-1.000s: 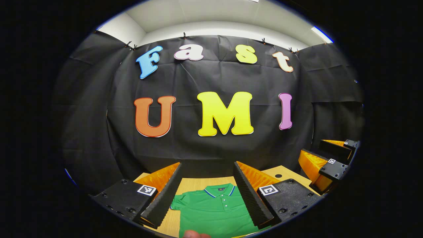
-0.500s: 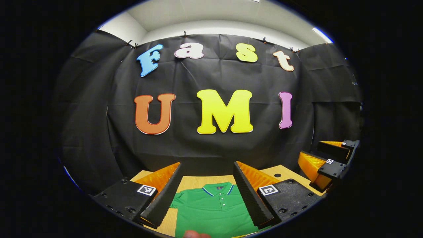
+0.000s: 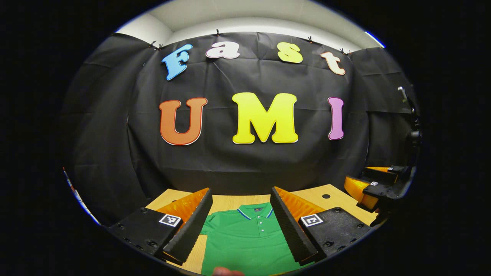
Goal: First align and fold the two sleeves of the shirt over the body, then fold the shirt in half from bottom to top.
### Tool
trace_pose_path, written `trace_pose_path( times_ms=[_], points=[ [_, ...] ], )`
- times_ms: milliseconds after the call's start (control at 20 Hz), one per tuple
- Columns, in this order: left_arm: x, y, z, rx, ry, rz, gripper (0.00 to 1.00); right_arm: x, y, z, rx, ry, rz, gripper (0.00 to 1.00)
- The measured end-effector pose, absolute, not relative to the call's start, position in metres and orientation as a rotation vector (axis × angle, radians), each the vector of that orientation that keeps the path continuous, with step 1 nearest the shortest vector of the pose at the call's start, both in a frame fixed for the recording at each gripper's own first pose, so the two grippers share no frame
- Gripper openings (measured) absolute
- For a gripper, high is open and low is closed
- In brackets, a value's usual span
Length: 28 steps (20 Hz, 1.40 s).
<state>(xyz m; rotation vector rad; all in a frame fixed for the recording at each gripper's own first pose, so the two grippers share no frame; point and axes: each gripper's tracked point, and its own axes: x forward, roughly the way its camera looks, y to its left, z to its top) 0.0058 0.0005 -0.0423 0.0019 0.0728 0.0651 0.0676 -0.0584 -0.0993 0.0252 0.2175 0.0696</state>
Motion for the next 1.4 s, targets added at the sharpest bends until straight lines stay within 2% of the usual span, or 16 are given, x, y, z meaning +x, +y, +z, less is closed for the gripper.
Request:
trace_pose_path(
  times_ms=[500, 1050, 1100, 1250, 1300, 1400],
  points=[
    [0.035, 0.011, -0.064, -0.007, 0.134, 0.149, 0.97, 0.162, -0.092, -0.267, 0.104, 0.534, 0.035, 0.94],
    [0.056, 0.009, -0.097, -0.051, 0.226, 0.161, 0.98, 0.228, -0.1, -0.396, 0.088, 0.74, 0.043, 0.96],
    [0.055, 0.01, -0.101, -0.046, 0.239, 0.165, 0.98, 0.232, -0.099, -0.403, 0.087, 0.761, 0.049, 0.93],
    [0.056, 0.012, -0.106, -0.046, 0.263, 0.169, 0.98, 0.24, -0.097, -0.409, 0.098, 0.781, 0.061, 0.67],
    [0.056, 0.012, -0.107, -0.049, 0.266, 0.17, 0.98, 0.238, -0.096, -0.412, 0.09, 0.792, 0.065, 0.67],
    [0.058, 0.009, -0.109, -0.049, 0.272, 0.165, 0.98, 0.243, -0.097, -0.412, 0.077, 0.808, 0.058, 0.32]
  ],
)
